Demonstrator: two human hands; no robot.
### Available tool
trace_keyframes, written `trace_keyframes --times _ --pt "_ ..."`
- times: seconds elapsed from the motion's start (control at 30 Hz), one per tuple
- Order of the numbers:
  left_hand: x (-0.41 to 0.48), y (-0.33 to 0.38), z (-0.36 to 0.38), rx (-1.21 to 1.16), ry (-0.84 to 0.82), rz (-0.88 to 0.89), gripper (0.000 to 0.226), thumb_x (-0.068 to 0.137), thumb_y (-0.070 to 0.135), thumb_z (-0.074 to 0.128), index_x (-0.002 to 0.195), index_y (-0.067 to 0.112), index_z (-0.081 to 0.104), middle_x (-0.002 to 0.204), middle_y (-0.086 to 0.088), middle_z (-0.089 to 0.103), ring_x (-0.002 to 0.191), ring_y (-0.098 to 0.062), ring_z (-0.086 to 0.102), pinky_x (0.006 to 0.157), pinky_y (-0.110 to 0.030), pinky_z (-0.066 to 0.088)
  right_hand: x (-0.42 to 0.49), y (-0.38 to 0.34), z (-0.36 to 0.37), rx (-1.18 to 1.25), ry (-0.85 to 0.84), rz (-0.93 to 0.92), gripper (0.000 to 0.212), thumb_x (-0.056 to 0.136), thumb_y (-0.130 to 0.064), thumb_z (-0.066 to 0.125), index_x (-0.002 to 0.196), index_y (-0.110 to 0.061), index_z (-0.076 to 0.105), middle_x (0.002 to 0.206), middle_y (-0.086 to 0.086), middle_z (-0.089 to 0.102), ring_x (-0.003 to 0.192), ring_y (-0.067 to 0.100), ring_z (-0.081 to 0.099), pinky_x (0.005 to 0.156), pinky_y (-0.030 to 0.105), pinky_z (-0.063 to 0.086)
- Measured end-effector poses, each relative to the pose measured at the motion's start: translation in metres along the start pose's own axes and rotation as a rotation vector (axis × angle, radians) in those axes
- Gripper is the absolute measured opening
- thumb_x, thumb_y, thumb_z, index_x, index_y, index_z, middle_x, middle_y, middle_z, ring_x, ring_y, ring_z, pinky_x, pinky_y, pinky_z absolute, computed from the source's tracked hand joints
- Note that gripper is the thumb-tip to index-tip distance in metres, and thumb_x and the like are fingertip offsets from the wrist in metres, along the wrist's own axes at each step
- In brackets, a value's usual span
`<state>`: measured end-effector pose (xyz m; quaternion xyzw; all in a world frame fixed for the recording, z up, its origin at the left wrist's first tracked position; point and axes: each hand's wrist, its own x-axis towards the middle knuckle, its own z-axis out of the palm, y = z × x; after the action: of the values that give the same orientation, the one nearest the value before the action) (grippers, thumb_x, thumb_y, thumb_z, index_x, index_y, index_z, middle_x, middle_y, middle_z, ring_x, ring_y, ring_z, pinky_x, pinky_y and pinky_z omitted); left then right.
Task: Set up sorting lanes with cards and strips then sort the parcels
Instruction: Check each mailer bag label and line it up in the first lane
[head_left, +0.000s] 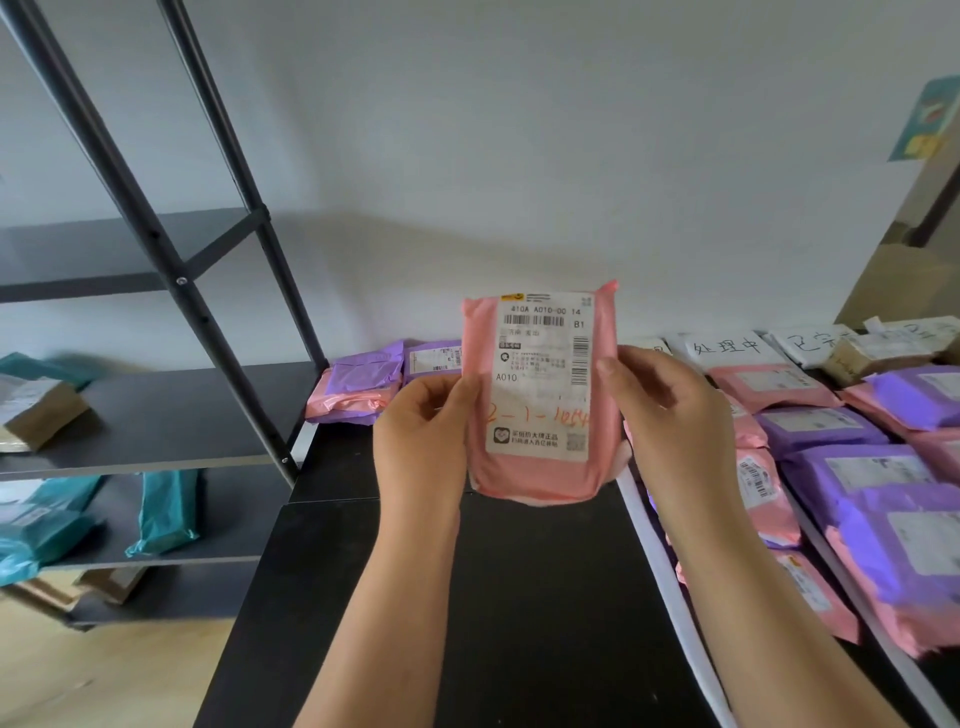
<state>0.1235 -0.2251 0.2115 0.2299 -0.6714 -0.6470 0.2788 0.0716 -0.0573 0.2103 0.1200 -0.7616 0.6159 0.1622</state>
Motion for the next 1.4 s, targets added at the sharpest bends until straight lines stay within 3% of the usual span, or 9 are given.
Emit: trace_keyframes --times 0.07,0.27,0.37,0.47,0.67,0.83,1.03,1.17,1.4 --pt "-0.003 0.004 -0.001 -0.012 -0.015 0.003 0.009 0.090 0.029 0.071 0.082 0.026 0.074 0.077 0.010 0.075 0.071 -0.007 0.072 0.056 -0.015 0.051 -0.002 -0.004 0.000 0.019 -0.011 -0.033 0.004 0.093 -0.033 0.067 0.093 -0.033 0.071 0.085 -0.025 0.071 0.081 -0.005 0.066 0.065 0.010 0.049" --pt "-0.005 0.020 -0.005 -0.111 -0.134 -0.008 0.011 0.086 0.028 0.074 0.077 0.022 0.077 0.084 -0.001 0.077 0.078 -0.019 0.075 0.067 -0.027 0.059 -0.002 -0.009 -0.006 0.084 0.096 -0.064 0.017 0.094 -0.023 0.067 0.081 -0.033 0.070 0.068 -0.019 0.068 0.059 0.000 0.058 0.053 0.013 0.042" --pt "-0.007 0.025 -0.006 -0.154 -0.170 -0.011 0.012 0.086 0.025 0.074 0.075 0.022 0.078 0.086 -0.004 0.077 0.080 -0.023 0.075 0.069 -0.028 0.059 -0.001 -0.013 -0.010 0.095 0.116 -0.057 0.012 0.095 -0.025 0.066 0.086 -0.028 0.074 0.075 -0.014 0.072 0.069 0.007 0.067 0.062 0.031 0.057" --pt "-0.010 0.029 -0.005 -0.181 -0.197 -0.014 0.012 0.085 0.026 0.074 0.074 0.024 0.078 0.088 -0.004 0.077 0.082 -0.022 0.075 0.070 -0.027 0.059 -0.002 -0.015 -0.013 0.088 0.131 -0.042 0.012 0.095 -0.027 0.066 0.088 -0.026 0.075 0.078 -0.012 0.073 0.075 0.011 0.070 0.068 0.045 0.061" --pt "-0.016 0.031 -0.005 -0.146 -0.280 0.079 0.008 0.084 0.036 0.075 0.082 0.028 0.078 0.093 -0.001 0.077 0.089 -0.020 0.074 0.081 -0.035 0.056 0.002 -0.023 -0.020 0.156 0.227 -0.048 0.018 0.093 -0.030 0.065 0.079 -0.035 0.075 0.078 -0.014 0.073 0.076 0.009 0.071 0.065 0.035 0.060" --pt "-0.018 0.032 -0.005 -0.133 -0.362 0.090 0.036 0.069 0.053 0.076 0.084 0.020 0.078 0.097 -0.005 0.077 0.088 -0.023 0.074 0.080 -0.042 0.055 0.007 -0.025 -0.022 0.200 0.248 0.012 0.024 0.092 -0.028 0.066 0.075 -0.040 0.075 0.078 -0.013 0.074 0.076 0.012 0.072 0.072 0.040 0.062" --pt "-0.020 0.032 -0.005 -0.140 -0.295 0.086 0.026 0.074 0.044 0.077 0.075 0.018 0.072 0.091 -0.012 0.076 0.067 -0.025 0.068 0.073 -0.047 0.052 0.005 -0.026 -0.021 0.158 0.215 0.046 0.024 0.090 -0.031 0.065 0.073 -0.045 0.074 0.075 -0.014 0.074 0.074 0.014 0.072 0.072 0.051 0.061" --pt "-0.020 0.032 -0.005 -0.147 -0.283 0.085 0.017 0.086 0.032 0.074 0.078 0.016 0.074 0.092 -0.012 0.076 0.072 -0.028 0.069 0.078 -0.052 0.054 0.004 -0.028 -0.022 0.149 0.208 0.043 0.024 0.092 -0.031 0.065 0.073 -0.043 0.074 0.075 -0.013 0.073 0.076 0.019 0.072 0.073 0.053 0.060" --pt "-0.017 0.032 -0.007 -0.147 -0.274 0.077 0.020 0.086 0.031 0.072 0.081 0.012 0.072 0.092 -0.014 0.076 0.071 -0.030 0.068 0.078 -0.052 0.054 0.005 -0.027 -0.021 0.127 0.201 0.049 0.018 0.091 -0.034 0.064 0.077 -0.039 0.074 0.075 -0.013 0.073 0.078 0.022 0.071 0.072 0.054 0.058"
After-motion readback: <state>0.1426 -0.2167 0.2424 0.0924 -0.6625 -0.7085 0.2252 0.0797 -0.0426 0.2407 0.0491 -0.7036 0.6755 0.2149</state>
